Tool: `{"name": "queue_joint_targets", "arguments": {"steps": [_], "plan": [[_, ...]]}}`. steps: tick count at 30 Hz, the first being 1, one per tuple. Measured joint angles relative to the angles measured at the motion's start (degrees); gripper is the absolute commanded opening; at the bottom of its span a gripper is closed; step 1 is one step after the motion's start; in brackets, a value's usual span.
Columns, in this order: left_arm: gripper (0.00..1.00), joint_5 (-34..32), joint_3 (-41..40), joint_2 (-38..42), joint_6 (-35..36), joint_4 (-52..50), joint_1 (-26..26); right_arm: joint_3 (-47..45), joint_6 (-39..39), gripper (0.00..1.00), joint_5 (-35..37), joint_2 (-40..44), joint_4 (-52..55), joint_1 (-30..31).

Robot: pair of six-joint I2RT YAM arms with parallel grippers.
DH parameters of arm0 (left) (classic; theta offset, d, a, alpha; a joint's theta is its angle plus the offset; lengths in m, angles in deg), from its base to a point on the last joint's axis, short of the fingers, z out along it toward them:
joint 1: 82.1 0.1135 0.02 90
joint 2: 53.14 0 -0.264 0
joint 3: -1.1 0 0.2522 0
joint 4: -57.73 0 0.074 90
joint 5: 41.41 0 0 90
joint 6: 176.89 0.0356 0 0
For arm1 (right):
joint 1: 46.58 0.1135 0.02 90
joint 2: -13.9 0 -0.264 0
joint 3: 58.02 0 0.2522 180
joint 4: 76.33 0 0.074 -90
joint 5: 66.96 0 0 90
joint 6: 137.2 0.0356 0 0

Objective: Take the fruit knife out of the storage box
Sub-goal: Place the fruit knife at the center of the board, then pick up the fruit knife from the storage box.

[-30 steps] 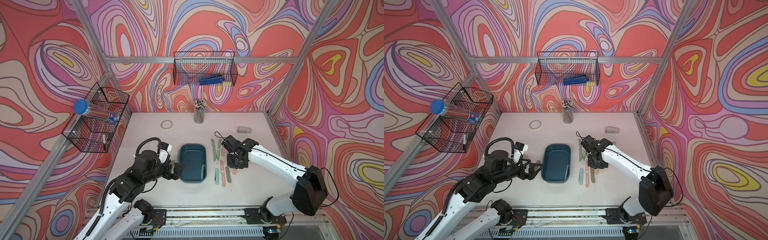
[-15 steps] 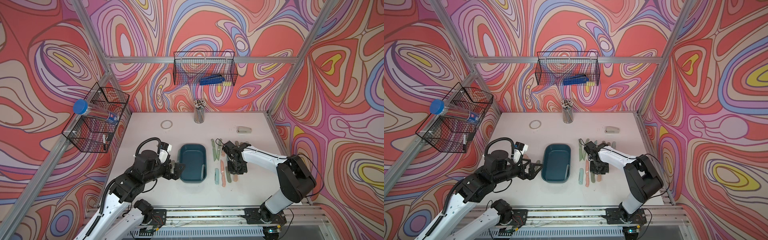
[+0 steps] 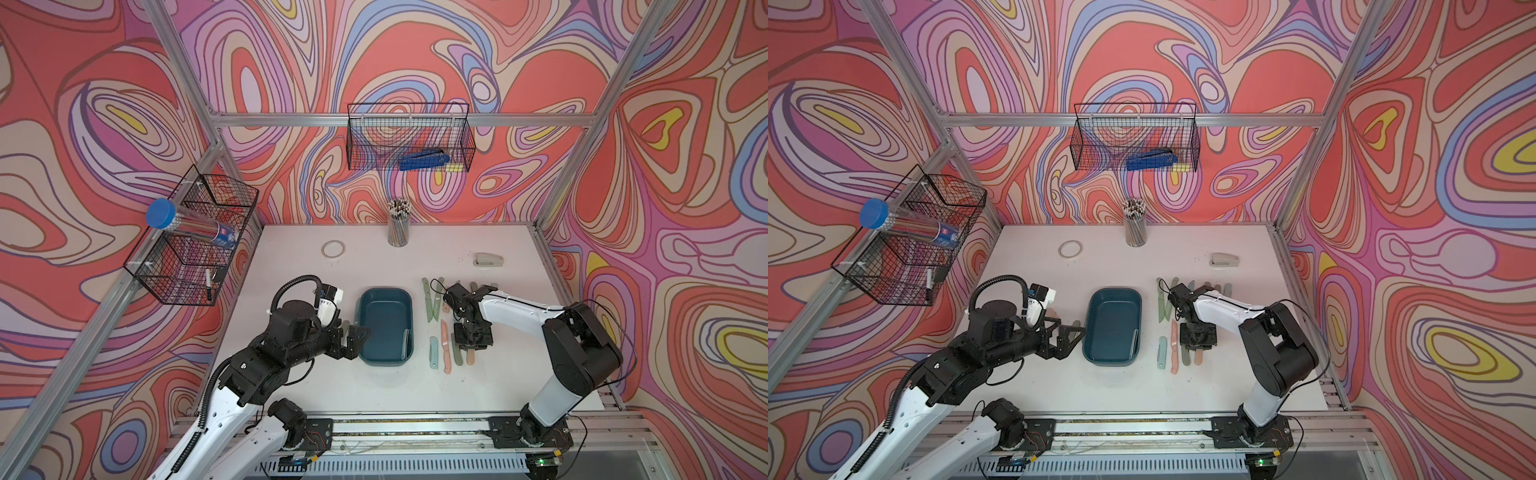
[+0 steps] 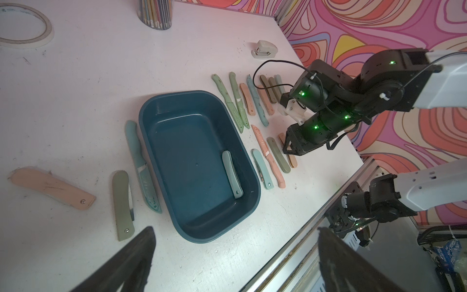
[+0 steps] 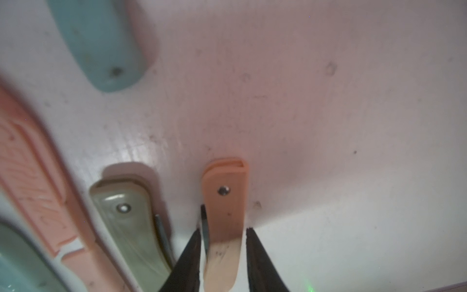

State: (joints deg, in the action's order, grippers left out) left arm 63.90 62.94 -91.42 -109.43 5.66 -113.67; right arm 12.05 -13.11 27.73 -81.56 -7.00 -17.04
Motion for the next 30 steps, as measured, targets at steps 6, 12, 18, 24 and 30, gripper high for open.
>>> {"name": "queue_joint_targets", "arguments": {"steps": [6, 12, 18, 24, 30], "plan": [[1.0, -1.3, 0.0, 0.1, 0.0, 0.0, 0.0, 5.9, 2.3, 0.33, -0.5, 9.2, 4.5, 1.4], [1.0, -6.8, 0.0, 0.0, -0.2, -1.3, 0.0, 18.8, 7.6, 0.34, 1.7, 10.9, 5.6, 12.5], [1.0, -10.9, 0.0, 0.7, -0.4, -2.7, 0.0, 28.9, 11.4, 0.35, 1.9, 1.6, 5.8, 20.3], [1.0, -12.1, 0.0, 1.9, -0.4, -2.8, 0.0, 37.6, 14.0, 0.36, 1.8, -12.5, 7.3, 24.4], [1.0, -12.4, 0.0, 2.3, -0.4, -2.8, 0.0, 40.9, 15.6, 0.36, 0.2, -20.0, 8.9, 25.2]]}}
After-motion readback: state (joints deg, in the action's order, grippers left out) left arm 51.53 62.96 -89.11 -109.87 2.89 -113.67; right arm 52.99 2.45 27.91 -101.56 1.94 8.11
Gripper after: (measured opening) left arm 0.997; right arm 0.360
